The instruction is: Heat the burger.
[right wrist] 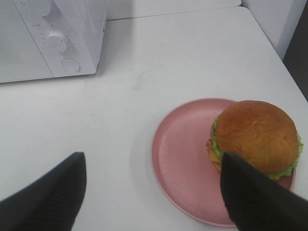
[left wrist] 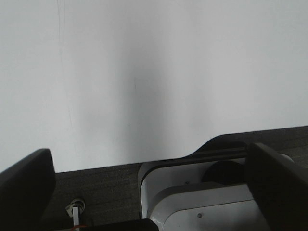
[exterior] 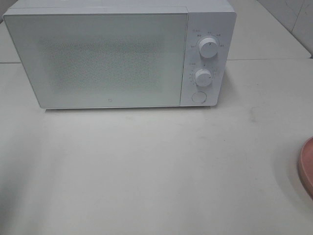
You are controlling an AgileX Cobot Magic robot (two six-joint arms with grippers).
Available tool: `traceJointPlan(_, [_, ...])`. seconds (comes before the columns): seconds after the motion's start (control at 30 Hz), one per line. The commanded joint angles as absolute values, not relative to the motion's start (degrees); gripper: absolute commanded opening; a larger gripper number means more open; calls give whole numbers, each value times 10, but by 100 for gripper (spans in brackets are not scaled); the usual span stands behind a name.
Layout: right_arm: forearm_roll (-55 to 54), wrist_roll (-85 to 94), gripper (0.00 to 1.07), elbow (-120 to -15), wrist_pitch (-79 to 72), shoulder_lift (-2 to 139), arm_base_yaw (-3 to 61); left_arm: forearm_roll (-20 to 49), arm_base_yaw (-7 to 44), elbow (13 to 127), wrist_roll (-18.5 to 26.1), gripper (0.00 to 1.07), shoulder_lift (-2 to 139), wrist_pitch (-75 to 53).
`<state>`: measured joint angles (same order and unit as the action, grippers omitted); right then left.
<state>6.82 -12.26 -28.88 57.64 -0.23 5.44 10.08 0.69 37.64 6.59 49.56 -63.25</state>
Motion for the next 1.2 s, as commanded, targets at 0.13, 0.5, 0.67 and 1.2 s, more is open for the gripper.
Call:
traceJointPlan(0.13, [69, -119, 75, -287, 574, -18, 50, 96, 7, 324, 61, 100, 409, -603])
traceJointPlan(0.5, [69, -119, 75, -287, 574, -18, 50, 37, 8, 296, -13, 100, 230, -614])
traceJointPlan(0.67, [69, -119, 75, -287, 574, -18, 50, 37, 8, 296, -11, 100, 154, -614])
traceJointPlan(1.2, [69, -118, 75, -287, 574, -16, 50, 38, 8, 296, -10, 100, -15, -614])
